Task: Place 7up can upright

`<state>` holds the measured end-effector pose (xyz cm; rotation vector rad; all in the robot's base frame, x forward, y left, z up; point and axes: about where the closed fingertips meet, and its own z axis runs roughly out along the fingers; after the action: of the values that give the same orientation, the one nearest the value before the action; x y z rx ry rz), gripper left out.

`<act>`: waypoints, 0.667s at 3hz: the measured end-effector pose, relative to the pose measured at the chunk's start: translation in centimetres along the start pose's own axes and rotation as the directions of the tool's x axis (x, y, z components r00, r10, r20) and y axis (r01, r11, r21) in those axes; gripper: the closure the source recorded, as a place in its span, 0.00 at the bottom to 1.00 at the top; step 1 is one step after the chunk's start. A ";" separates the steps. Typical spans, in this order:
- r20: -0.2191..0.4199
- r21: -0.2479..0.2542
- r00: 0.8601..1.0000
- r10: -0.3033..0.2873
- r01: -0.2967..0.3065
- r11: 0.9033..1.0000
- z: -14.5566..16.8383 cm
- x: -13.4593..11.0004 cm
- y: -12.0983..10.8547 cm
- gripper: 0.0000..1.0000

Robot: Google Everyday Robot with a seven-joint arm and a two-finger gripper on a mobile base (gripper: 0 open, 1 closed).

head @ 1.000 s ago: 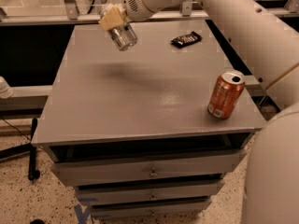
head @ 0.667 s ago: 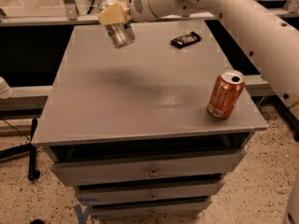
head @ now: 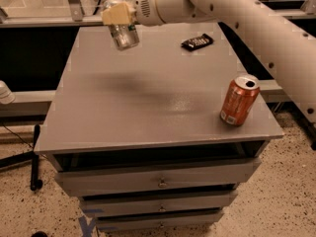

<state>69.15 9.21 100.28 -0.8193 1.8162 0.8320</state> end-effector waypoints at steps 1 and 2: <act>0.039 0.017 0.999 0.008 -0.009 1.000 0.8 1.7 1.8 1.00; 0.061 0.058 0.998 0.003 -0.007 0.998 4.2 4.1 3.2 1.00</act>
Offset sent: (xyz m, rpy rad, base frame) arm 0.0251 0.0622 -0.0211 0.2180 -0.2538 -0.3141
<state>67.20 13.65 95.70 -0.7448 1.7808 0.7951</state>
